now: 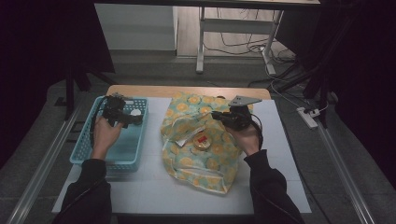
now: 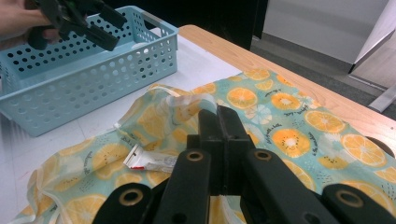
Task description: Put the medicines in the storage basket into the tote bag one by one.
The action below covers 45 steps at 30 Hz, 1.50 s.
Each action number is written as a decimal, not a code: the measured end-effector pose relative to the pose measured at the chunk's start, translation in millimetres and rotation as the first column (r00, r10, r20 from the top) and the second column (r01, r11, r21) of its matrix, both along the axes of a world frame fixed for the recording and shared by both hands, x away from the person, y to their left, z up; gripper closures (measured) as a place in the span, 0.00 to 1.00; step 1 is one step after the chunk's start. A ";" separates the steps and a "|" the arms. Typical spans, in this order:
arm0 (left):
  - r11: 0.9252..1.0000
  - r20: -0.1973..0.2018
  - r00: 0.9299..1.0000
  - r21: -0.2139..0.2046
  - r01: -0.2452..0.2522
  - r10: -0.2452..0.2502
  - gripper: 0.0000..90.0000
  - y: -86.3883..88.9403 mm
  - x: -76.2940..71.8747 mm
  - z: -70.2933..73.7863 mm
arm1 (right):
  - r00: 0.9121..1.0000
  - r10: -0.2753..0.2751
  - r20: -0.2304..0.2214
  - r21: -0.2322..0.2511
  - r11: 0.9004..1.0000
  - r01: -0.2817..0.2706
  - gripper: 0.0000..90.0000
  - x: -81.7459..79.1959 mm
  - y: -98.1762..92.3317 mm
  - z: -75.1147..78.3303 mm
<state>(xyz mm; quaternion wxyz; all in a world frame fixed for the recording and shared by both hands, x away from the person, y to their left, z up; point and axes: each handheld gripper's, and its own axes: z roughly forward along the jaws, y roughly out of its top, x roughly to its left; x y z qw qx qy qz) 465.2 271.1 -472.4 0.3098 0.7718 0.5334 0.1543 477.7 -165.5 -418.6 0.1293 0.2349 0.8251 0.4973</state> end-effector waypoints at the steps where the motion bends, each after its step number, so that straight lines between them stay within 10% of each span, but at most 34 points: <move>1: 1.000 -0.005 1.000 0.010 -0.005 0.005 0.01 0.1 1.7 -1.2 | 1.000 0.000 0.000 0.000 1.000 0.000 1.00 0.0 0.0 0.0; 26: 0.998 -0.105 0.994 0.053 -0.029 0.034 0.06 1.3 35.5 -24.2 | 1.000 -0.004 0.004 0.005 1.000 0.004 1.00 0.4 -2.7 1.5; 45: 0.999 -0.124 0.991 0.027 0.046 -0.043 0.56 -1.7 36.9 -25.9 | 1.000 -0.003 0.004 0.008 1.000 0.003 1.00 -0.1 -3.0 2.5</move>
